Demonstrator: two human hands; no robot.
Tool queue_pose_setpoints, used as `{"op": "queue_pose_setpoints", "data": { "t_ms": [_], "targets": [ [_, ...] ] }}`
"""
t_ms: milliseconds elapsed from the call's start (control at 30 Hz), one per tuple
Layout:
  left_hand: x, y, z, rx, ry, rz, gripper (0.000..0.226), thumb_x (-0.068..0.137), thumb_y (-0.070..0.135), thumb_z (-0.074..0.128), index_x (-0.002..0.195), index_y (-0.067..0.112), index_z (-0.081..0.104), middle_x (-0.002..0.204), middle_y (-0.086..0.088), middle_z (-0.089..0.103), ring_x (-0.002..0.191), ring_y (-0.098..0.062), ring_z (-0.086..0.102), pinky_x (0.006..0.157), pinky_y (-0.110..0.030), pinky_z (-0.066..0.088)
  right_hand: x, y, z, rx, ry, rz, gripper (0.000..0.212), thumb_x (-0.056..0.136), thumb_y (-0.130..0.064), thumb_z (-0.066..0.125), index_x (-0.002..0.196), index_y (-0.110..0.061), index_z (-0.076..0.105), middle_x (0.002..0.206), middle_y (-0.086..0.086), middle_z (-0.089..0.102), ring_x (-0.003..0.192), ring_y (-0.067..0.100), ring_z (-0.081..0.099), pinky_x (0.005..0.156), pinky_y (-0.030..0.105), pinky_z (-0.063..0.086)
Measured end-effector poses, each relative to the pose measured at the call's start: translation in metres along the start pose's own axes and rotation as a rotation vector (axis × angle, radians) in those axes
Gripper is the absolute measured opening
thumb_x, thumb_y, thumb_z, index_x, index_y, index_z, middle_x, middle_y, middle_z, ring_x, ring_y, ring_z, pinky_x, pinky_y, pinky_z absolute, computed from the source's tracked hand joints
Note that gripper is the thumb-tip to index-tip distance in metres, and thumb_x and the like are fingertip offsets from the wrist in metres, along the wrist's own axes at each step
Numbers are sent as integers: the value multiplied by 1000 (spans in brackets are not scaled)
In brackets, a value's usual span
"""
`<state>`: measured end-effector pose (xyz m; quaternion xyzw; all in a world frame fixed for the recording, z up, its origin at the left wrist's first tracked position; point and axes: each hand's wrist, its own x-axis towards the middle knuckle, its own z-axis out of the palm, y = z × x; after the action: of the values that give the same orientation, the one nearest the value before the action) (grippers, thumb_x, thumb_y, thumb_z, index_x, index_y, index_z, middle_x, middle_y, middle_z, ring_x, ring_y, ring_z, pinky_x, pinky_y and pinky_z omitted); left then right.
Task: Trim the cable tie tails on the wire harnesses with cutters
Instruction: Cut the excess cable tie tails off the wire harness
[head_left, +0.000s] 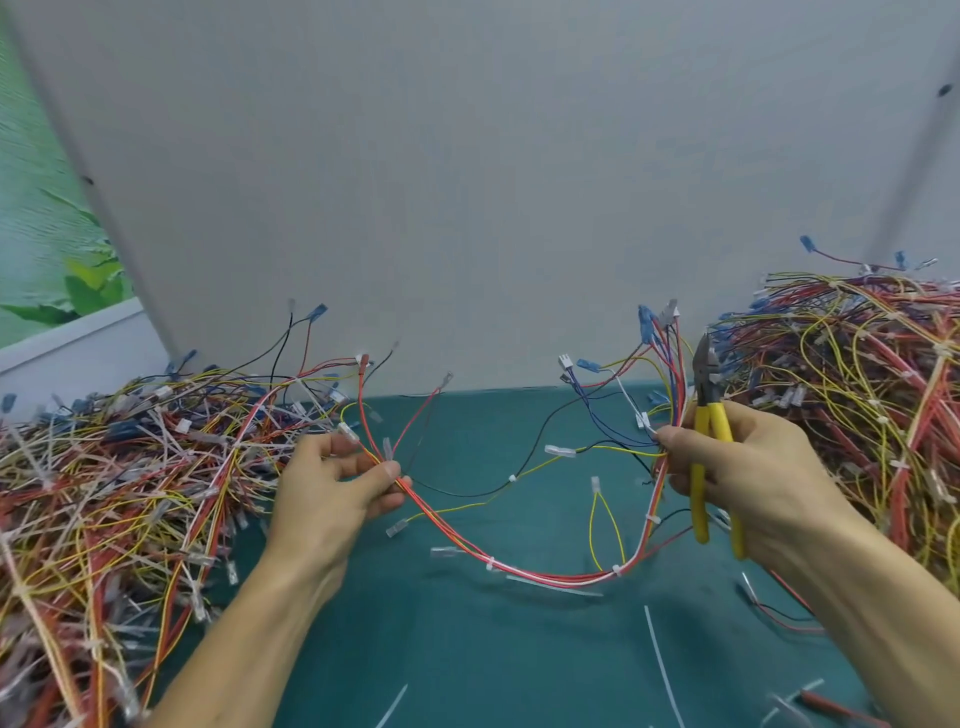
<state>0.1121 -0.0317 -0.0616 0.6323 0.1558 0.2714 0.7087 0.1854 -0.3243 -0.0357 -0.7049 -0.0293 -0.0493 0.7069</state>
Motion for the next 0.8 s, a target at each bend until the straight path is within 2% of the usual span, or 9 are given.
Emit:
{"op": "queue_pose_setpoints", "data": {
  "t_ms": [167,267,367,500,600,700,800],
  "targets": [
    [1,8,2,-187,16,-133,30,84,-7,64,103,6,45,83,-13,62,59,-20,69,55,-29,58,1,-9,0,330,-49,285,13,83,-5,69,76,-9,59,56,5,60,51,18,61,53,32,57],
    [4,14,-1,-314,-19,-201,20,87,0,61,100,7,49,78,-10,61,56,-16,67,52,-25,57,2,-11,1,462,-51,414,9,84,-9,68,80,-7,60,59,5,59,47,15,62,55,32,58],
    [7,18,-3,-391,-28,-242,5,88,4,59,90,7,55,69,-7,60,53,-13,65,52,-22,56,1,-14,1,535,-32,473,10,86,-12,68,78,-9,61,61,4,58,48,14,62,53,30,58],
    [11,21,-8,-464,13,-276,8,90,6,57,82,7,57,58,-4,63,51,-12,64,52,-22,56,2,-18,0,557,-16,497,13,88,-15,67,76,-10,61,54,2,60,45,14,63,48,28,57],
    [14,20,-13,-494,43,-303,8,90,7,57,82,7,59,64,-5,62,61,-14,63,53,-24,57,3,-16,-2,483,-50,498,13,86,-19,68,77,-13,62,58,1,61,54,16,63,49,28,56],
    [17,16,-15,-478,66,-318,11,92,5,54,82,7,57,74,-8,58,71,-16,59,53,-25,57,2,-9,-5,176,-108,457,13,83,-21,72,82,-14,61,69,2,57,63,16,57,56,29,48],
    [17,11,-16,-421,83,-328,14,93,1,51,81,5,55,77,-10,55,72,-18,58,51,-25,57,1,1,-6,-86,-131,403,15,84,-15,73,80,-12,58,69,6,52,60,16,48,54,28,38]
  ]
}}
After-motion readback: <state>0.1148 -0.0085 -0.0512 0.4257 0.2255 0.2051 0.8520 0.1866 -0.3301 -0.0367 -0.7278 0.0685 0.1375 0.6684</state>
